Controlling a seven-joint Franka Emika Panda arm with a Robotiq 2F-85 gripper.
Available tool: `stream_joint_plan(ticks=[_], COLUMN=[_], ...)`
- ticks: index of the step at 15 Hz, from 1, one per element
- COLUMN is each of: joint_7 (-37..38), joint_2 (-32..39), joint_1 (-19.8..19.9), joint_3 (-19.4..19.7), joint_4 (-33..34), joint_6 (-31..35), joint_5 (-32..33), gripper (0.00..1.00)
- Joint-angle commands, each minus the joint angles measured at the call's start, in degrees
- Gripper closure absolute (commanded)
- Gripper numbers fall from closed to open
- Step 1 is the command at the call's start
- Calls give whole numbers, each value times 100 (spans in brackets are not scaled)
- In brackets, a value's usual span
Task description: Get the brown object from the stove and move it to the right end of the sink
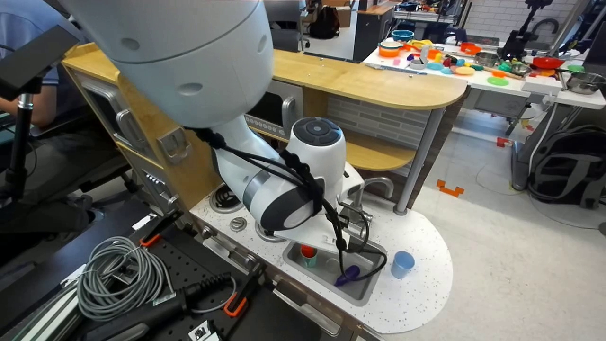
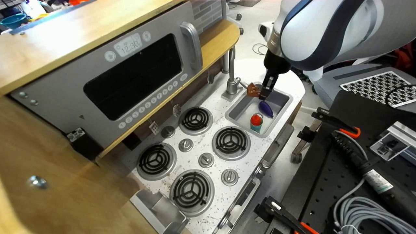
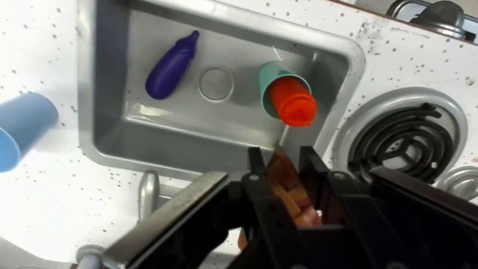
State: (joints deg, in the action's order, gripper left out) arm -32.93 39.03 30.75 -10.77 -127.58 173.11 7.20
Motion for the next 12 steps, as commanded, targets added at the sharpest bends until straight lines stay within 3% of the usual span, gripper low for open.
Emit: stream_joint_plan(ticks=[1,8,12], joint_7=[159,799,1299], joint_2=[48,368,780], joint_1=[525,1103,1086], joint_3=[-164,61,489], joint_4=[42,405,750], joint_6=[-32,213,426], joint_5=[-227,-590,-673], gripper=[93,93,93])
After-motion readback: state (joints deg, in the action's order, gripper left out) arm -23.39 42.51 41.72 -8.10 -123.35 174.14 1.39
